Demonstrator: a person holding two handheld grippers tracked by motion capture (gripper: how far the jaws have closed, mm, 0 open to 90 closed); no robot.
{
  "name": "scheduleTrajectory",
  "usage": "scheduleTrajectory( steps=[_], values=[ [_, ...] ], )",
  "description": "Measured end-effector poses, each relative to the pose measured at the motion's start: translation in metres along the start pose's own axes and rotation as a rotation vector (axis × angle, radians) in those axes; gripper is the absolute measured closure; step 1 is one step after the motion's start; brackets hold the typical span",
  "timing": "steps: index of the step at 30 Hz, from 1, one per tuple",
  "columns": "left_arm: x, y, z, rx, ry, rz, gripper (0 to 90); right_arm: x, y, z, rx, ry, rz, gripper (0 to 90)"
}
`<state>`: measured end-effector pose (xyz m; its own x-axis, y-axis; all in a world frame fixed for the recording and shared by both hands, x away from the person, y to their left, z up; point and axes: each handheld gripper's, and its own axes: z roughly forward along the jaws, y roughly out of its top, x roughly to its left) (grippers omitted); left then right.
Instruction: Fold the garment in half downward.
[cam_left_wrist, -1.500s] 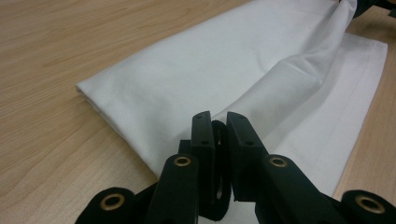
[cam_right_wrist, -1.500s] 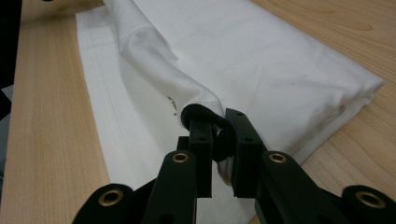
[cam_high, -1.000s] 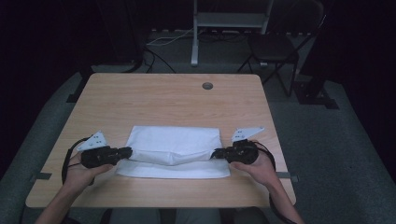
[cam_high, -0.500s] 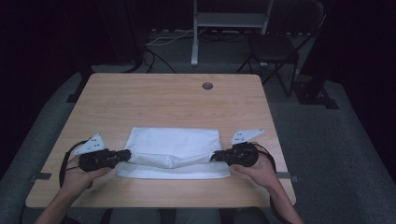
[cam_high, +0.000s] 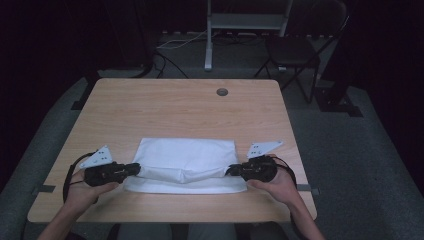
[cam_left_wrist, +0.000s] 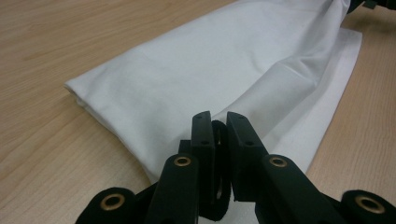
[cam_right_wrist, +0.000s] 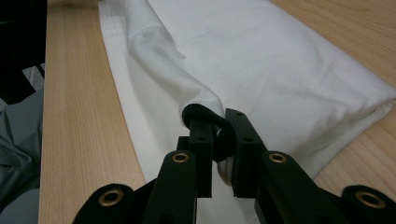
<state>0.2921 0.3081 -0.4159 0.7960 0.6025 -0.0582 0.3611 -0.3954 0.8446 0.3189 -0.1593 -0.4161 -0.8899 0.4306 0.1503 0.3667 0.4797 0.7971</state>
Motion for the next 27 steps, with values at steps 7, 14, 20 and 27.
scheduleTrajectory(
  steps=[7, 14, 20, 27],
  values=[
    [-0.002, -0.005, 0.001, 0.033, -0.024, -0.002, 82.0, 0.001, -0.003, 0.0, 0.026, 0.01, -0.007, 81.0],
    [-0.001, -0.012, 0.005, 0.076, -0.067, -0.015, 81.2, 0.0, -0.006, 0.0, 0.076, 0.013, -0.027, 73.8],
    [0.001, -0.013, 0.0, 0.064, -0.113, -0.023, 73.5, 0.0, -0.007, -0.005, 0.103, 0.049, -0.042, 62.1],
    [0.012, 0.002, -0.01, 0.024, -0.101, -0.04, 66.8, -0.003, 0.005, -0.018, 0.015, 0.099, -0.018, 54.3]
  ],
)
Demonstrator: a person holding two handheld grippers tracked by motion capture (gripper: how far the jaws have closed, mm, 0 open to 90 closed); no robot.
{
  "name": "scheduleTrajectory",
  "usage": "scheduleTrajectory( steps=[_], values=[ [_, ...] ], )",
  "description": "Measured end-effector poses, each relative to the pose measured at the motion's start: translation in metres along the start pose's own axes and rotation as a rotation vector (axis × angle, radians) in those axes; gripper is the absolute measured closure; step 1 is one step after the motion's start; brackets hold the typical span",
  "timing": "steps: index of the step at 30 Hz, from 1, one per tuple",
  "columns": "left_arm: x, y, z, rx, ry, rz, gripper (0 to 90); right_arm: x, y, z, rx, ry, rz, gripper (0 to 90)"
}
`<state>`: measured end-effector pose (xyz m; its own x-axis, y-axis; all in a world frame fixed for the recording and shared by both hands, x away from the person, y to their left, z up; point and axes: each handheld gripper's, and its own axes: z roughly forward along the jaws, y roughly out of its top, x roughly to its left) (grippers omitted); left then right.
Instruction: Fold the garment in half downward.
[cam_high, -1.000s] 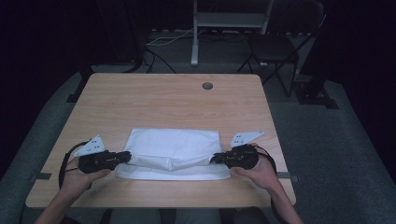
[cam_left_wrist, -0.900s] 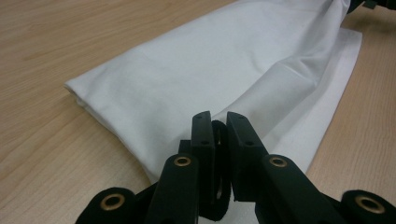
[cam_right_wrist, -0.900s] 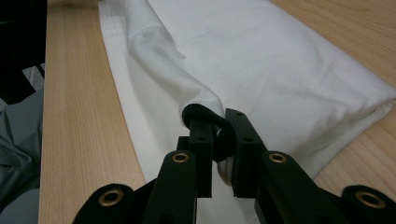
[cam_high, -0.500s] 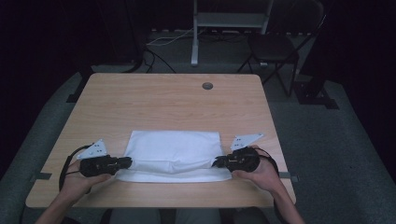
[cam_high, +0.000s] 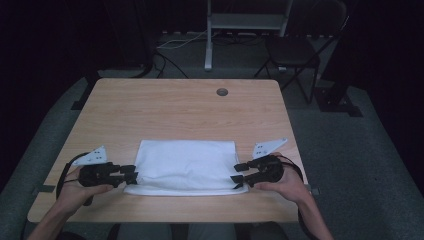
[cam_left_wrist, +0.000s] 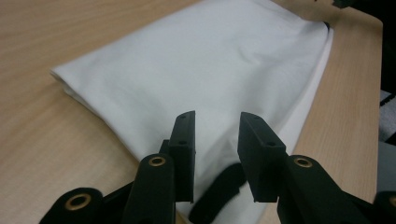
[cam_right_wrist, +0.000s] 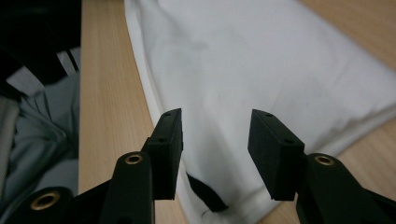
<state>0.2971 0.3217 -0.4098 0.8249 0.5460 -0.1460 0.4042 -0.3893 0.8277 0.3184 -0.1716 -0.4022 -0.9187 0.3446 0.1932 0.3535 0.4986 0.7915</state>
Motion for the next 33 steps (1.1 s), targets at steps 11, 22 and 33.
scheduleTrajectory(
  steps=[11, 22, 33],
  values=[
    [-0.012, 0.007, 0.042, 0.131, -0.022, 0.071, 64.4, 0.0, 0.01, 0.041, 0.182, -0.12, 0.004, 50.5],
    [-0.03, -0.009, 0.04, 0.157, 0.018, 0.1, 63.3, 0.008, -0.004, 0.04, 0.217, -0.163, -0.025, 48.6],
    [0.015, 0.012, 0.058, 0.156, 0.096, 0.042, 65.5, -0.016, 0.009, 0.052, 0.194, -0.217, 0.007, 47.3]
  ],
)
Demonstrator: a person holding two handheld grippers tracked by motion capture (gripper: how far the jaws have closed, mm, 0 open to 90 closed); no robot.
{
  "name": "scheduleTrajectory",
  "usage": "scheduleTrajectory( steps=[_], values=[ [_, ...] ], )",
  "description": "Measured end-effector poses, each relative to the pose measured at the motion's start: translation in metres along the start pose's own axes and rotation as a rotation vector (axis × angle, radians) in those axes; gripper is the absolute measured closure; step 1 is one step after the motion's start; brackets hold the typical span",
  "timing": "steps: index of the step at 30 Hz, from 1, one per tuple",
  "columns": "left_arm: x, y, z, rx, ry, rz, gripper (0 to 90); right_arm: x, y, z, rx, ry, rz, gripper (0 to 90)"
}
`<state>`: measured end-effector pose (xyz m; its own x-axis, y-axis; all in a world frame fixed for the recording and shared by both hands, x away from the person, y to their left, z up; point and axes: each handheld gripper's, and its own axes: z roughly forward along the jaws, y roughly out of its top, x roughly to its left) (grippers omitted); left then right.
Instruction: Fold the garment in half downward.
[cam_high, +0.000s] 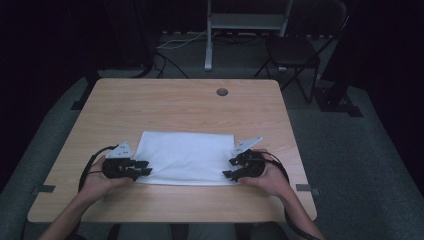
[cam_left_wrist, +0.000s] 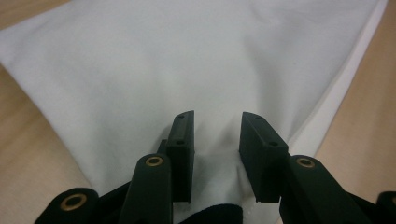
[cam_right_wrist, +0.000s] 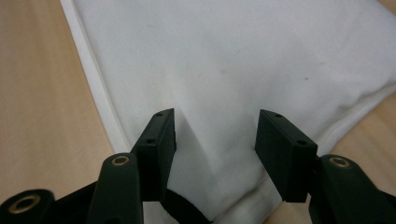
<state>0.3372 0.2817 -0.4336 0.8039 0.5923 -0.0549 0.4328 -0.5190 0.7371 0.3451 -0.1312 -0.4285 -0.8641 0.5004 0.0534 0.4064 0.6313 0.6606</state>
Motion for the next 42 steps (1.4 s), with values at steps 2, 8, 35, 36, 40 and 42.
scheduleTrajectory(
  steps=[2, 8, 35, 36, 40, 42],
  values=[
    [0.009, 0.005, 0.004, 0.0, 0.015, -0.014, 64.7, -0.009, 0.005, 0.004, -0.007, -0.017, 0.018, 46.2],
    [0.014, 0.02, 0.006, -0.032, 0.052, -0.04, 59.8, -0.024, 0.021, 0.011, -0.01, -0.099, 0.062, 43.8],
    [0.005, 0.003, 0.006, -0.028, 0.059, -0.075, 62.5, -0.016, 0.007, 0.008, -0.013, -0.142, 0.079, 42.8],
    [0.006, 0.003, 0.006, -0.028, 0.059, -0.077, 62.5, -0.017, 0.007, 0.008, -0.014, -0.142, 0.078, 42.7],
    [0.007, 0.004, 0.004, -0.089, 0.056, -0.11, 56.4, -0.017, 0.007, 0.008, -0.021, -0.149, 0.092, 40.8],
    [0.007, 0.004, 0.001, -0.138, 0.043, -0.131, 49.8, -0.016, 0.007, 0.008, -0.037, -0.152, 0.119, 34.6]
  ],
)
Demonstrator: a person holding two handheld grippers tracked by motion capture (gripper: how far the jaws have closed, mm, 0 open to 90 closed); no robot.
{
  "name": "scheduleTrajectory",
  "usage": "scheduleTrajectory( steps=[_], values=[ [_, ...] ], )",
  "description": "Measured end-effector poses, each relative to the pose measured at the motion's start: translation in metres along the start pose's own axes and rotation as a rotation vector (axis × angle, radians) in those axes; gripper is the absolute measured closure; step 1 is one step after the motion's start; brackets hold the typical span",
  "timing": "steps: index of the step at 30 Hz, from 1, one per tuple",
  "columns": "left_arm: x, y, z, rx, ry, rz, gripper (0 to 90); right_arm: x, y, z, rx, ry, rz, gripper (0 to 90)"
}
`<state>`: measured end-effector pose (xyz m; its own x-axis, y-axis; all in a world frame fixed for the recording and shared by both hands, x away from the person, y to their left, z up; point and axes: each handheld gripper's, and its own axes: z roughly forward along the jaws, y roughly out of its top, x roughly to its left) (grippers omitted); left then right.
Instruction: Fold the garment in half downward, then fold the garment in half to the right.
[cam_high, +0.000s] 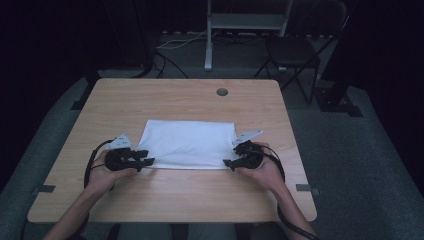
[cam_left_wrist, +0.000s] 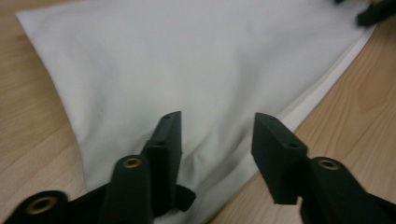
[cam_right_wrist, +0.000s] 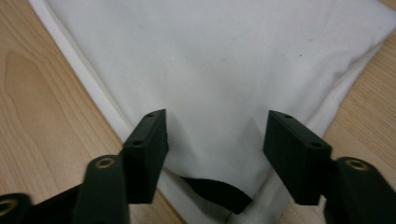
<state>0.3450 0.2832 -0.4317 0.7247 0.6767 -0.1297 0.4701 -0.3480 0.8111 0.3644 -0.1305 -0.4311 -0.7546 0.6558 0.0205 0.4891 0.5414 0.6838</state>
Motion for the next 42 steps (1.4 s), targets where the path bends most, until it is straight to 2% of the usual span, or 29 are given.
scheduleTrajectory(
  steps=[3, 4, 7, 8, 10, 18, 23, 27, 30, 37, 42],
  values=[
    [0.002, 0.001, -0.005, -0.047, -0.009, -0.034, 36.6, 0.0, 0.0, -0.005, -0.061, 0.009, 0.057, 28.0],
    [0.003, 0.001, -0.007, -0.06, -0.014, -0.051, 32.4, 0.0, 0.001, -0.006, -0.072, 0.008, 0.066, 25.8],
    [0.007, 0.001, -0.01, -0.095, -0.032, -0.066, 26.8, -0.002, 0.002, -0.011, -0.097, -0.002, 0.093, 21.4],
    [0.008, 0.0, -0.011, -0.101, -0.038, -0.077, 19.9, -0.003, 0.002, -0.012, -0.101, -0.001, 0.102, 20.6],
    [0.009, 0.0, -0.015, -0.122, -0.041, -0.075, 19.9, -0.003, 0.002, -0.014, -0.104, 0.003, 0.105, 20.1],
    [0.012, 0.007, -0.021, -0.153, 0.021, -0.074, 19.9, -0.006, -0.001, -0.018, -0.115, -0.004, 0.127, 14.8],
    [0.015, 0.011, -0.021, -0.17, 0.004, -0.072, 19.9, -0.008, -0.003, -0.025, -0.132, -0.012, 0.125, 14.8],
    [0.015, 0.017, -0.021, -0.18, 0.008, -0.078, 19.9, -0.008, -0.005, -0.031, -0.141, -0.018, 0.123, 14.8],
    [0.014, 0.021, -0.022, -0.172, 0.022, -0.065, 19.9, -0.008, -0.007, -0.035, -0.149, -0.022, 0.121, 14.7],
    [0.014, 0.026, -0.024, -0.178, 0.03, -0.066, 19.9, -0.012, -0.007, -0.041, -0.151, -0.031, 0.115, 14.7],
    [0.025, 0.04, -0.018, -0.174, 0.052, -0.078, 19.9, -0.01, -0.002, -0.044, -0.157, -0.025, 0.103, 14.7]
  ],
)
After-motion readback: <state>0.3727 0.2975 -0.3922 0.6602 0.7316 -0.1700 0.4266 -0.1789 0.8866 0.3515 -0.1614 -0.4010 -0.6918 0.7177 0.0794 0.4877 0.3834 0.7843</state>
